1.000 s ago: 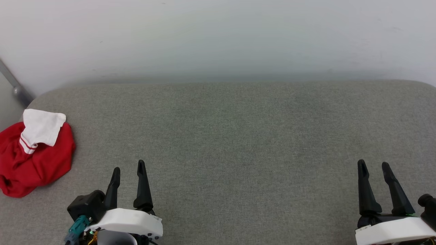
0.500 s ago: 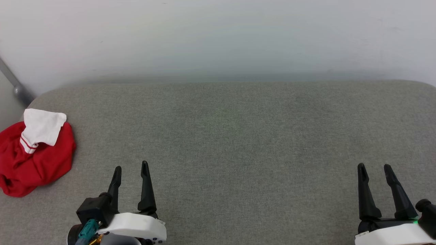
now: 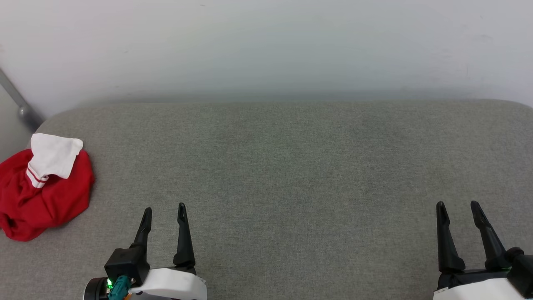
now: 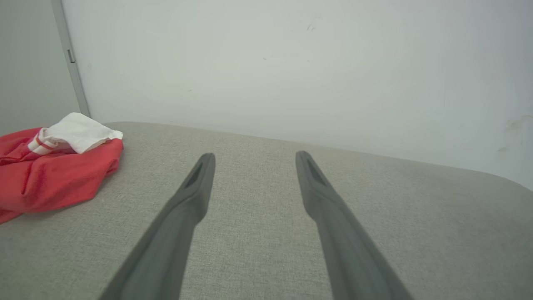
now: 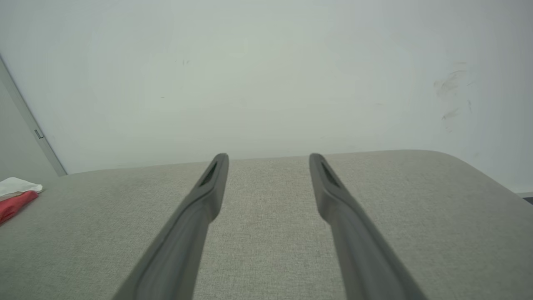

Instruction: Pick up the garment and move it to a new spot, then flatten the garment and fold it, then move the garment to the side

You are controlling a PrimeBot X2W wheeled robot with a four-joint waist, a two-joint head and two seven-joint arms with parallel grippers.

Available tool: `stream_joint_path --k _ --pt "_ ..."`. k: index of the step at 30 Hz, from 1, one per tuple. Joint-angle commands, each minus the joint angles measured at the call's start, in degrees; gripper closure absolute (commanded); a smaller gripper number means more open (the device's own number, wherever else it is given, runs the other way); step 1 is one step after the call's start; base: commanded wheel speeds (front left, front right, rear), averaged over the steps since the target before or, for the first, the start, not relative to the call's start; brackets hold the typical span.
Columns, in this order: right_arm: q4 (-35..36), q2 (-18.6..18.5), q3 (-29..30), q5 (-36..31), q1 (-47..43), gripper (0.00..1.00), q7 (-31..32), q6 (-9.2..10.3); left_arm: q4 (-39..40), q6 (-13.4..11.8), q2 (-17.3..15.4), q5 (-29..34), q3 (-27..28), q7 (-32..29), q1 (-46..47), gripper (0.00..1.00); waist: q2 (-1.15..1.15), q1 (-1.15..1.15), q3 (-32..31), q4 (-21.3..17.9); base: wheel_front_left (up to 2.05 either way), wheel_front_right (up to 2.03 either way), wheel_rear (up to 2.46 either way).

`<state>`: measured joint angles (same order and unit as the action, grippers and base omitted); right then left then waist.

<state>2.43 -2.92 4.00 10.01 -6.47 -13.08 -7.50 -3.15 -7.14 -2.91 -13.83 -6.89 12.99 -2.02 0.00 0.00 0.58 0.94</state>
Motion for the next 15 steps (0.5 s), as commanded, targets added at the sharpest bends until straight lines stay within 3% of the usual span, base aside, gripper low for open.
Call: stream_joint_path --k 1,15 --pt "0.65 0.05 0.03 -1.2 -0.72 0.0 -0.47 0.02 0.24 -0.15 0.04 1.32 -0.14 0.57 -0.3 0.0 0.0 0.0 -0.08 -0.04 0.0 0.0 0.0" --pt "0.76 0.07 -0.19 -4.02 -1.9 0.0 -1.83 0.02 -0.2 -0.83 0.04 5.15 -1.29 2.01 -1.07 0.0 0.0 0.0 -0.21 0.04 0.0 0.0 0.0"
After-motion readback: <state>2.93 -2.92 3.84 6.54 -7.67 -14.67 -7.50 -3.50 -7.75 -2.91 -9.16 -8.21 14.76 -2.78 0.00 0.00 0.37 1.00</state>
